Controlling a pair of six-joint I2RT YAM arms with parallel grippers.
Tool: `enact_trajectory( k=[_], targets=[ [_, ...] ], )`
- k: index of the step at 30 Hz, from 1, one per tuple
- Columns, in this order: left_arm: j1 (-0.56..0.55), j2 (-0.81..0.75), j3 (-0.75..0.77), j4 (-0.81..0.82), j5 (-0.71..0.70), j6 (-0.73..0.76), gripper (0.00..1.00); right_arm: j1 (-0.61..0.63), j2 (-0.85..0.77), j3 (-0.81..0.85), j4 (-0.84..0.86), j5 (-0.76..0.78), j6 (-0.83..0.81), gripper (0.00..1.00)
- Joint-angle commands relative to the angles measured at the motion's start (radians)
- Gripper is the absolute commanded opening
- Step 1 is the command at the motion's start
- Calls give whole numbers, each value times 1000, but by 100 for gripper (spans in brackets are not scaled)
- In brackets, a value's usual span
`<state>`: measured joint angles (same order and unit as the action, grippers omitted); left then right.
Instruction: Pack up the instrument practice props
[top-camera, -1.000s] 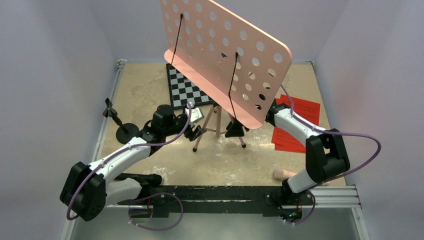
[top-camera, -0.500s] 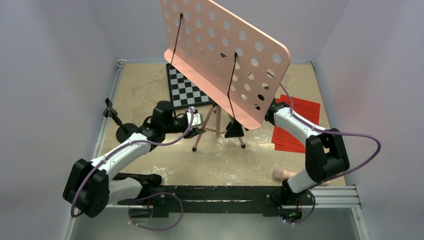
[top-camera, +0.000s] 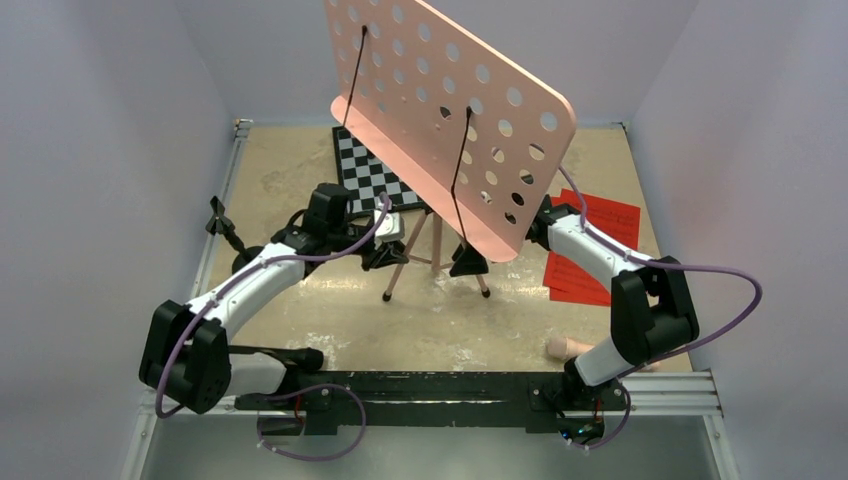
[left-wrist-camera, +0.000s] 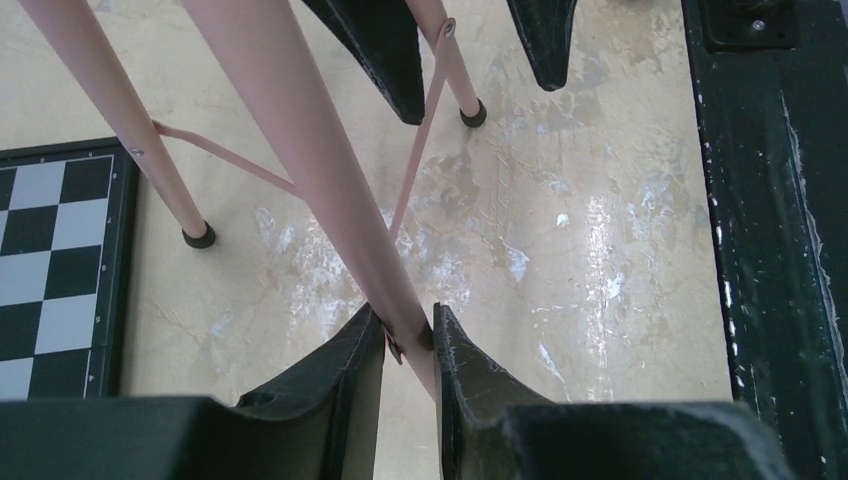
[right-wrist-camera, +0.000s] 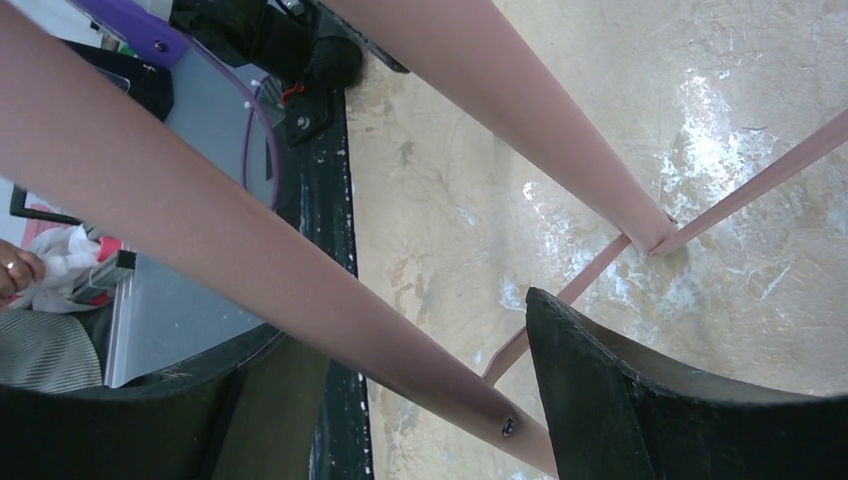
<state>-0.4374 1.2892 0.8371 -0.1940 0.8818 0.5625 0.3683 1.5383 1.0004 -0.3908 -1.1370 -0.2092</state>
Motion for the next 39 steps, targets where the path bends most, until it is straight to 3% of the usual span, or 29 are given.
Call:
enact_trajectory(
  k=[1,7,13,17,20,24,28,31,34,39],
  targets=[
    [85,14,108,-65,26,137,4,5,-13,17,-73,-11,-16,74],
    [173,99,258,-252,73,272,0,5,-24,20,-88,-15,-30,78],
    [187,125,277,-365,72,421,0,6,-31,19,-95,-14,-32,79],
    [217,151,307,-437,64,495,0,3,-74,49,-208,-13,-111,79],
    [230,163,328,-537,16,675,0,-20,-135,73,-299,11,-169,80],
    [267,177,355,-539,1,697,0,-97,-195,138,-333,16,-167,82],
    [270,195,371,-537,14,671,0,-130,-160,304,-378,14,-178,82],
    [269,192,359,-470,33,557,16,-129,-96,423,-336,3,-176,82],
    [266,172,307,-357,28,432,35,-130,-7,487,-135,-3,-32,81],
    [262,69,168,-182,-46,312,64,-125,133,614,54,-16,153,81]
  ],
)
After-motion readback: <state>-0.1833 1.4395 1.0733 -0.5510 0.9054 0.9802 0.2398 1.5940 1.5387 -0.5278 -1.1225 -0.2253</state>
